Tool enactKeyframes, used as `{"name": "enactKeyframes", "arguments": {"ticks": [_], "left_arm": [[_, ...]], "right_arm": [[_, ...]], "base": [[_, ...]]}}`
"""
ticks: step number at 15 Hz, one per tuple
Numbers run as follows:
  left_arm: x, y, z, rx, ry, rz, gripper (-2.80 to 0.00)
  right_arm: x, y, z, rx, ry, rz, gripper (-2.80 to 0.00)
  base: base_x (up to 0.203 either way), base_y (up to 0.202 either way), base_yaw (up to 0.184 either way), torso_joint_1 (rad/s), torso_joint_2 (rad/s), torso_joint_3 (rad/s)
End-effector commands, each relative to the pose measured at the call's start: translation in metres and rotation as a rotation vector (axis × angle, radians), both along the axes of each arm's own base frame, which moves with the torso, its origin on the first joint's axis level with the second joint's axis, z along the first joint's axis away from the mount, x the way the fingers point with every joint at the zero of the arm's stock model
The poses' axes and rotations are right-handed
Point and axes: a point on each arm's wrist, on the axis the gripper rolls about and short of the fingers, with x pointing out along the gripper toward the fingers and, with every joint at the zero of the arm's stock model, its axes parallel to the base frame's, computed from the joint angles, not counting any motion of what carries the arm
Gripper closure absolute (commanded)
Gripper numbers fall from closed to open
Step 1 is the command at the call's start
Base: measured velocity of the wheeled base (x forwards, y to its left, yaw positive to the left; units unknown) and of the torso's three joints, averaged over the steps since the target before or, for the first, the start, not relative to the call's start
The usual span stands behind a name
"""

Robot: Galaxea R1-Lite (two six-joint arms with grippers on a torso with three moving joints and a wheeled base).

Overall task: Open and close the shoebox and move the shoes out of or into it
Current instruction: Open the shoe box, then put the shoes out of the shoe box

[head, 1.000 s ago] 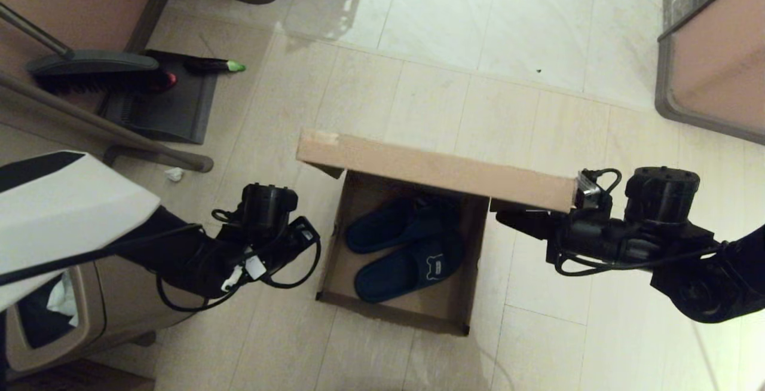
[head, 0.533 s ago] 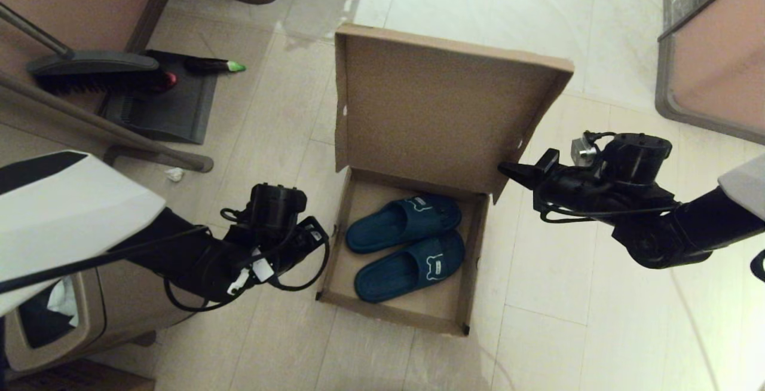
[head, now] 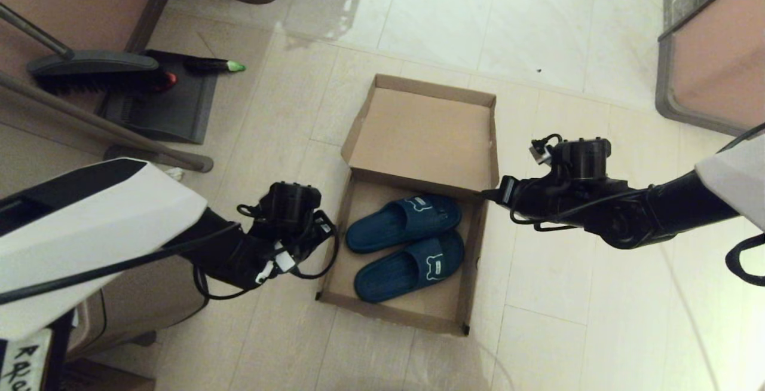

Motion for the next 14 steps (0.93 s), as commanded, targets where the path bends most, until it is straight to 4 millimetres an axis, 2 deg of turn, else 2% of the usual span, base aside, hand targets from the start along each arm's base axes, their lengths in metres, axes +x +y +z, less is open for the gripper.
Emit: {"name": "enactKeyframes", "arguments": {"ticks": [1,4,7,9,11,14], "left_arm": [[0.016,-0.004,-0.024,0.01,0.018,0.02,0.0],[0.026,-0.01,-0.03,-0.031,0.001,0.054,0.0],[0.025,-0.016,-0.049,-0.016,0.041,0.049,0.0],[0.023,-0.02,-0.054,-0.008,0.05,0.053,0.0],[0.019,-0.028,-0.057,-0.005,0.06,0.033,0.0],[-0.002,-0.053,-0.049,-0.073,0.121,0.022,0.0]], "right_arm": [[-0.014,0.009,0.023,-0.014,0.023,0.034,0.0],[-0.033,0.006,0.025,-0.047,0.057,0.039,0.0],[-0.048,-0.001,0.002,-0.273,0.048,0.016,0.0],[-0.05,-0.004,-0.002,-0.356,-0.01,-0.059,0.0],[-0.053,-0.005,-0.006,-0.361,-0.036,-0.067,0.0],[-0.059,-0.006,-0.012,-0.375,-0.015,-0.072,0.0]], "base": [[0.0,0.0,0.0,0.0,0.0,0.0],[0.0,0.0,0.0,0.0,0.0,0.0],[0.0,0.0,0.0,0.0,0.0,0.0],[0.0,0.0,0.0,0.0,0.0,0.0],[0.0,0.0,0.0,0.0,0.0,0.0],[0.0,0.0,0.0,0.0,0.0,0.0]]}}
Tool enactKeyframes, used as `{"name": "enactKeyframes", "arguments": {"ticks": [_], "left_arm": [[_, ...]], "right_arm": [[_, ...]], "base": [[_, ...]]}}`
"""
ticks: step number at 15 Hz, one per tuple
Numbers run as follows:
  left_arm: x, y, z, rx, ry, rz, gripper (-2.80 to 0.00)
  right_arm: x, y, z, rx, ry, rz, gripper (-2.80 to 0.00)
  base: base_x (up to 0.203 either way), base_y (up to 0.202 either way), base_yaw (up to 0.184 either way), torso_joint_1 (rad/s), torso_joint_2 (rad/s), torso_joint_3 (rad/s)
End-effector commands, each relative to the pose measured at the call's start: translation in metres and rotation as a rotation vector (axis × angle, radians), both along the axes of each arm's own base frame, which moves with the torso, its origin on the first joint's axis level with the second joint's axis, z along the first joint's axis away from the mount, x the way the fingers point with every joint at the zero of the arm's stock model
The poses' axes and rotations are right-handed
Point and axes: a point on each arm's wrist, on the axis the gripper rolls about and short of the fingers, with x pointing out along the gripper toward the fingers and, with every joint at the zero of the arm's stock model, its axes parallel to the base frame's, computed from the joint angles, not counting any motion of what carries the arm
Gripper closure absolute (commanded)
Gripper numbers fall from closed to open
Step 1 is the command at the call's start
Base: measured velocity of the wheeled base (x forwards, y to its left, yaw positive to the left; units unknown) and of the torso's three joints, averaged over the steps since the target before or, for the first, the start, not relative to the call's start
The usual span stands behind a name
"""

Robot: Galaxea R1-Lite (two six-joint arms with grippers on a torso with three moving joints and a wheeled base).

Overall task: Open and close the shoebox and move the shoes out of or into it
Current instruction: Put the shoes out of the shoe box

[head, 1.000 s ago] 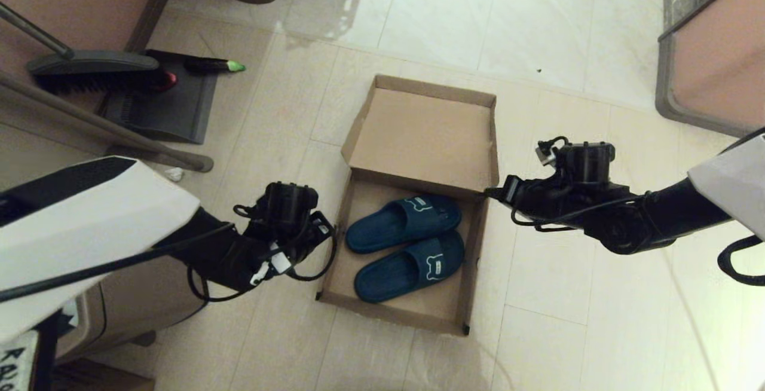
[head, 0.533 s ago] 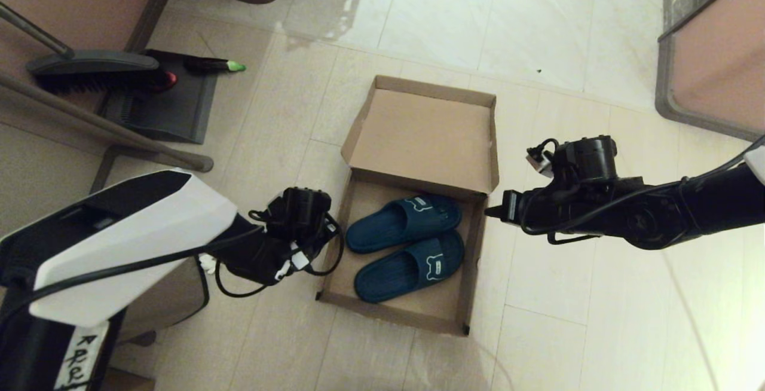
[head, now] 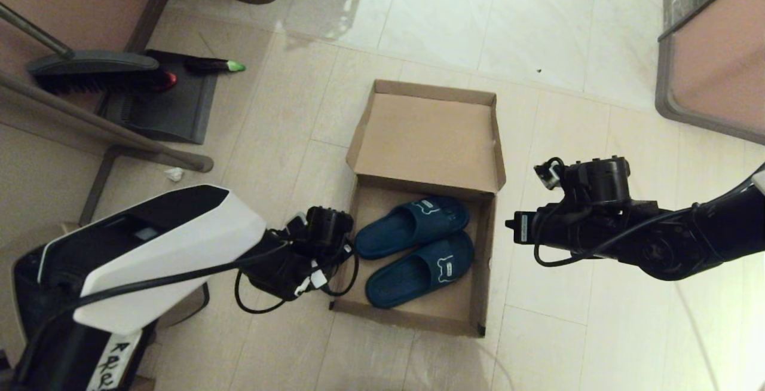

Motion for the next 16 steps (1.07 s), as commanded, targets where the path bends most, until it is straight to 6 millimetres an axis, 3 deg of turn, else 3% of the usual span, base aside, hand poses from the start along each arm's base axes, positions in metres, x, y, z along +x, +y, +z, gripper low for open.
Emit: {"name": "enactKeyframes", "arguments": {"ticks": [1,5,8,10,11,12,13,16], "left_arm": [[-0.017,-0.019,0.009,-0.064,0.039,0.002,0.0],[-0.027,-0.022,0.034,-0.087,0.027,-0.003,0.0],[-0.035,-0.016,0.075,-0.057,-0.063,-0.056,0.0],[-0.048,-0.035,0.107,-0.096,-0.149,-0.172,0.0],[-0.064,-0.059,0.113,-0.125,-0.163,-0.284,0.0],[-0.076,-0.08,0.116,-0.164,-0.171,-0.397,0.0],[-0.076,-0.091,0.107,-0.185,-0.17,-0.463,0.0],[-0.054,-0.118,0.062,-0.184,-0.19,-0.534,0.0]], "right_arm": [[-0.003,-0.001,0.0,-0.01,0.001,-0.015,0.0],[-0.005,-0.002,-0.006,-0.072,0.021,-0.036,0.0],[-0.016,0.01,-0.017,-0.138,0.069,0.028,0.0],[-0.02,0.021,-0.028,-0.146,0.102,0.063,0.0],[-0.02,0.029,-0.039,-0.157,0.13,0.088,0.0],[-0.021,0.038,-0.046,-0.164,0.145,0.112,0.0],[-0.019,0.041,-0.046,-0.16,0.14,0.114,0.0],[-0.019,0.034,-0.04,-0.093,0.151,0.018,0.0]], "base": [[0.0,0.0,0.0,0.0,0.0,0.0],[0.0,0.0,0.0,0.0,0.0,0.0],[0.0,0.0,0.0,0.0,0.0,0.0],[0.0,0.0,0.0,0.0,0.0,0.0],[0.0,0.0,0.0,0.0,0.0,0.0],[0.0,0.0,0.0,0.0,0.0,0.0],[0.0,0.0,0.0,0.0,0.0,0.0],[0.0,0.0,0.0,0.0,0.0,0.0]]}}
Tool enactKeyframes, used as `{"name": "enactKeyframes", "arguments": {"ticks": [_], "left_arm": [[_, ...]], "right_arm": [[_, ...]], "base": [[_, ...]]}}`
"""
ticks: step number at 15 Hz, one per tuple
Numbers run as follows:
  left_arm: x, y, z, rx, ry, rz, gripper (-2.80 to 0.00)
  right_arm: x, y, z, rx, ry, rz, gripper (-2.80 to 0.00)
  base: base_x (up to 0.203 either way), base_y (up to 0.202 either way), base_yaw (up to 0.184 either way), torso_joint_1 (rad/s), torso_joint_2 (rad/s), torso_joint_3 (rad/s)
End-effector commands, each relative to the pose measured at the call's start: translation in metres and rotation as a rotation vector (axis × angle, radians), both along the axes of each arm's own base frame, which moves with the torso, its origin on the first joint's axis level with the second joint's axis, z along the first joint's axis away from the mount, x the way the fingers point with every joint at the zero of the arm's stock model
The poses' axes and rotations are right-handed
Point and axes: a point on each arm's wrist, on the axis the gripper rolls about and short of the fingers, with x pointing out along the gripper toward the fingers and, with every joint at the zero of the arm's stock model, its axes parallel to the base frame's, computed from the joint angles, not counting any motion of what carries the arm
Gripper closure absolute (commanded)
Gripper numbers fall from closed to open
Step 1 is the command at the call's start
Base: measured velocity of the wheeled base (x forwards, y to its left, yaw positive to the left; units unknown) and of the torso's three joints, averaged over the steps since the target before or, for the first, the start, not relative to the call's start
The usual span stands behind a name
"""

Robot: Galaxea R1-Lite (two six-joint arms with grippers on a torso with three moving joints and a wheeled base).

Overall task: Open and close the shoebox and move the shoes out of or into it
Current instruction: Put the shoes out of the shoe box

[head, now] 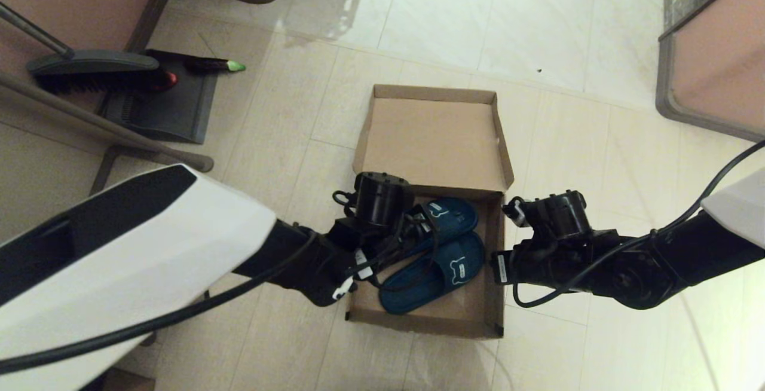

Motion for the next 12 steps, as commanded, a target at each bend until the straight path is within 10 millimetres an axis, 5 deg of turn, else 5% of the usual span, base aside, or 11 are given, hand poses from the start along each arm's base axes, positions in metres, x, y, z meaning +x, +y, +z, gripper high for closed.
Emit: {"name": "enactKeyframes", "arguments": {"ticks": [1,7,8,12], "left_arm": [[0.019,-0.026,-0.042,0.012,0.007,-0.023,0.0],[0.053,-0.061,-0.071,0.043,0.004,-0.037,0.0],[0.056,-0.062,-0.076,0.075,0.003,-0.036,-2.8],[0.061,-0.055,-0.076,0.116,-0.021,0.014,-2.8]], "right_arm": [[-0.001,-0.005,0.005,0.036,-0.003,-0.072,0.0],[-0.036,-0.026,0.025,0.109,-0.003,-0.168,0.0],[-0.043,-0.032,0.025,0.113,0.005,-0.182,0.0],[-0.051,-0.04,0.02,0.105,0.032,-0.202,0.0]], "base": [[0.0,0.0,0.0,0.0,0.0,0.0],[0.0,0.0,0.0,0.0,0.0,0.0],[0.0,0.0,0.0,0.0,0.0,0.0],[0.0,0.0,0.0,0.0,0.0,0.0]]}}
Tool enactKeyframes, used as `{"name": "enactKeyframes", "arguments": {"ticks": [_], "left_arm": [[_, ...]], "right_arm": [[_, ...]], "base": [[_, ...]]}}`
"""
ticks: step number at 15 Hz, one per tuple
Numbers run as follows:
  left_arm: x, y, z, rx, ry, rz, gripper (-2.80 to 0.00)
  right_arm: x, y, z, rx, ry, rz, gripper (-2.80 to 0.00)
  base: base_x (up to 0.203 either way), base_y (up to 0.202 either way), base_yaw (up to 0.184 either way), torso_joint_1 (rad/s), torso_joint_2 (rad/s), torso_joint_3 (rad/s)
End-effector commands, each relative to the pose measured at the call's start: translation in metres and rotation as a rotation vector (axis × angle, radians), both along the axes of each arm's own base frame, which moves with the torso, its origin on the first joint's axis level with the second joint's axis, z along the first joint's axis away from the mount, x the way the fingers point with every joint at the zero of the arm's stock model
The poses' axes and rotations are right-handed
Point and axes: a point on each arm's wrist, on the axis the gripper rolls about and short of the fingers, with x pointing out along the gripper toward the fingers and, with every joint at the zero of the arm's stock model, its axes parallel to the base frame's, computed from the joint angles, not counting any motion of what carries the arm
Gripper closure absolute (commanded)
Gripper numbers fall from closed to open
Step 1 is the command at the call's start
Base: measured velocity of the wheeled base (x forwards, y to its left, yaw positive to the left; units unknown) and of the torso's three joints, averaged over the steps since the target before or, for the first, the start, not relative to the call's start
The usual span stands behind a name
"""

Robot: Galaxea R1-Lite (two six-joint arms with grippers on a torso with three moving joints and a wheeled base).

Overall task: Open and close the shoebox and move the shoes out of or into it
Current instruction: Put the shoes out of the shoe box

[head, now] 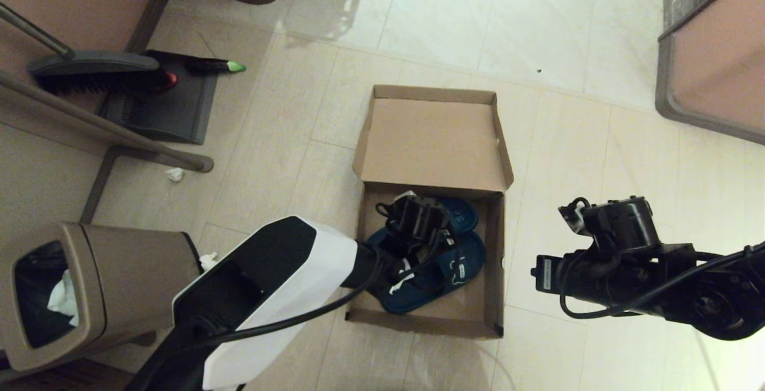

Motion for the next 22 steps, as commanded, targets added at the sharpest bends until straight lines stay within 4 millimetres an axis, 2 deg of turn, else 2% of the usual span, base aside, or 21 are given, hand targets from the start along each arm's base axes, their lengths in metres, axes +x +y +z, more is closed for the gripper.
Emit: {"name": "enactKeyframes", "arguments": {"ticks": [1,3,5,7,13,22], "left_arm": [[0.006,0.007,0.0,0.003,-0.001,0.033,-2.8],[0.011,0.018,0.011,0.003,-0.004,0.055,-2.8],[0.018,0.027,0.005,0.032,-0.01,0.066,-2.8],[0.02,0.027,0.003,0.024,-0.012,0.063,-2.8],[0.029,0.014,0.0,-0.016,-0.051,0.031,-2.8],[0.017,-0.003,0.001,-0.061,-0.082,-0.033,-2.8]], "right_arm": [[-0.003,-0.002,0.002,0.002,-0.004,-0.002,0.0],[-0.005,-0.002,0.002,0.002,-0.002,-0.002,0.0],[-0.008,-0.003,0.002,0.001,-0.004,-0.001,0.0],[-0.012,-0.004,0.002,-0.002,-0.001,0.0,0.0],[-0.02,-0.007,-0.001,-0.008,0.016,0.002,0.0],[-0.024,-0.008,0.008,-0.002,-0.015,0.002,0.0]], "base": [[0.0,0.0,0.0,0.0,0.0,0.0],[0.0,0.0,0.0,0.0,0.0,0.0],[0.0,0.0,0.0,0.0,0.0,0.0],[0.0,0.0,0.0,0.0,0.0,0.0],[0.0,0.0,0.0,0.0,0.0,0.0],[0.0,0.0,0.0,0.0,0.0,0.0]]}}
